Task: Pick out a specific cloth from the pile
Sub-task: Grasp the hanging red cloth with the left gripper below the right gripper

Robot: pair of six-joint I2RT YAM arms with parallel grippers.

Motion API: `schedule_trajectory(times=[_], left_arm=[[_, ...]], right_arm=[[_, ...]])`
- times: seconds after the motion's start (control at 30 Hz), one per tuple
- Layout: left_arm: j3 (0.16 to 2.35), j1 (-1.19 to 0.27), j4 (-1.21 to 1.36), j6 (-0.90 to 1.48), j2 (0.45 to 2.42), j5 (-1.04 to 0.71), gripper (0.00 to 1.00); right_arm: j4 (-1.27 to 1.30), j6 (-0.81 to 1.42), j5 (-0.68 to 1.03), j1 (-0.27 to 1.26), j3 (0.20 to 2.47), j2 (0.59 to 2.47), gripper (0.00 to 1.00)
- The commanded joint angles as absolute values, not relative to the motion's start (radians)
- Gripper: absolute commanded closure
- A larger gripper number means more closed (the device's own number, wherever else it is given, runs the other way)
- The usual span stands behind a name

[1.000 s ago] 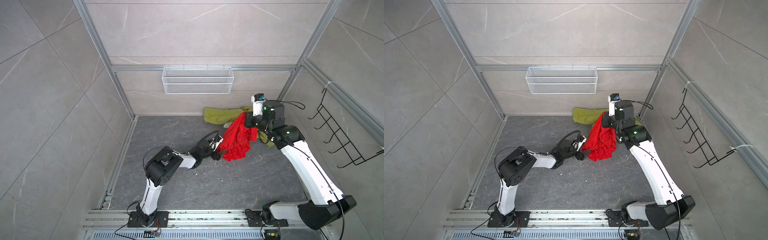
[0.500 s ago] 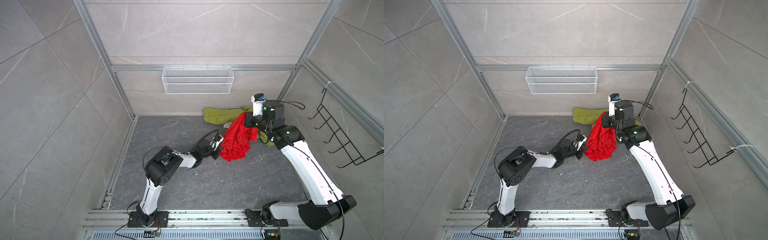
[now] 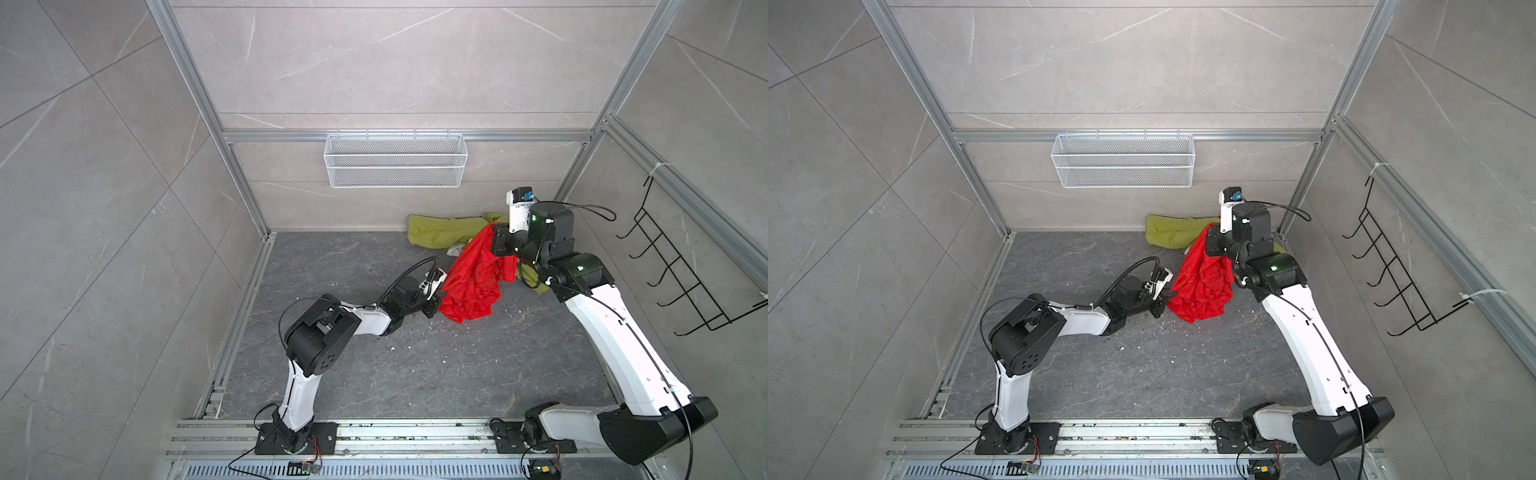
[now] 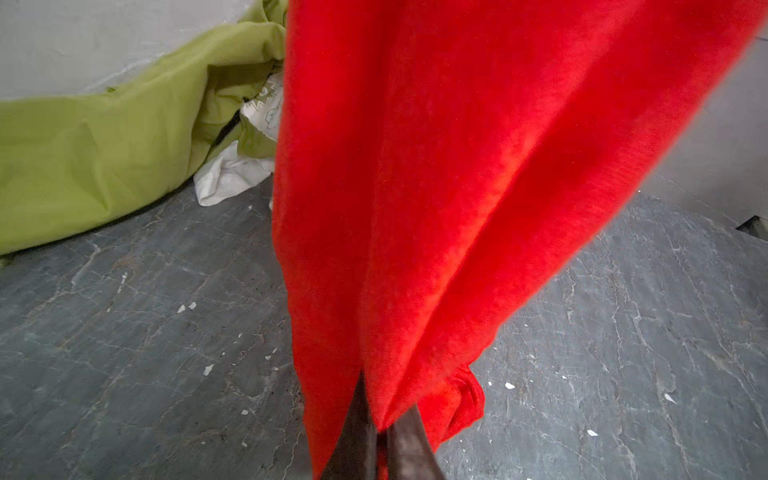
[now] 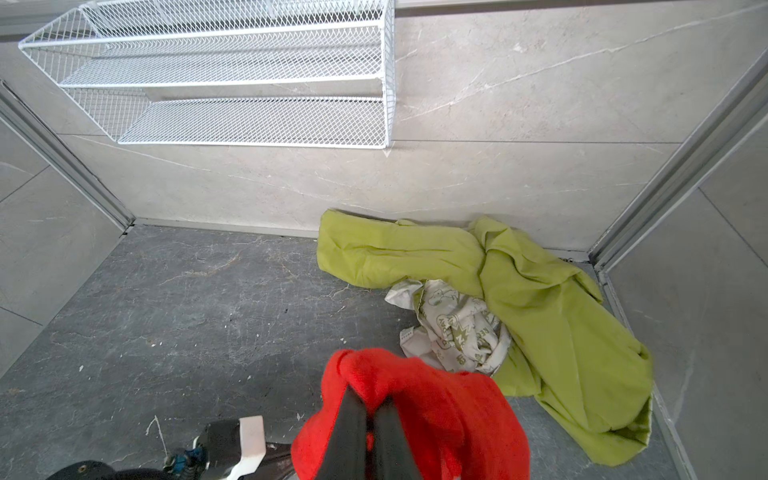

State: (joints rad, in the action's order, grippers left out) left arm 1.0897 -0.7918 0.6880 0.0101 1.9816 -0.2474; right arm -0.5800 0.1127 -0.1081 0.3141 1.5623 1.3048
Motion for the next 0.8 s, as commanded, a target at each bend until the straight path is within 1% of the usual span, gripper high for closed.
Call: schedule_trajectory(times=[0.0, 0.13, 0.47, 0.77], left_arm=[[1.079, -0.792, 0.686, 0.011, 1.883, -0.227, 1.00], [1.075, -0.792, 0.628, -0.003, 1.813, -0.228, 1.00], [1.086, -0.792, 0.448, -0.106, 1.615, -0.194, 1.00], [1.094, -0.792, 0.319, -0.142, 1.460, -0.172, 1.00]], right_arm=[[-0.556, 0.120, -0.134, 0.317, 1.569, 1.269, 1.00], [-0.578, 0.108, -0.161, 0.316, 1.586, 1.259, 1.00], [-0.615, 0.106, -0.150, 0.316, 1.646, 1.251, 1.00], [-0.644, 0.109, -0.138, 0.316, 1.708, 1.240, 1.00]])
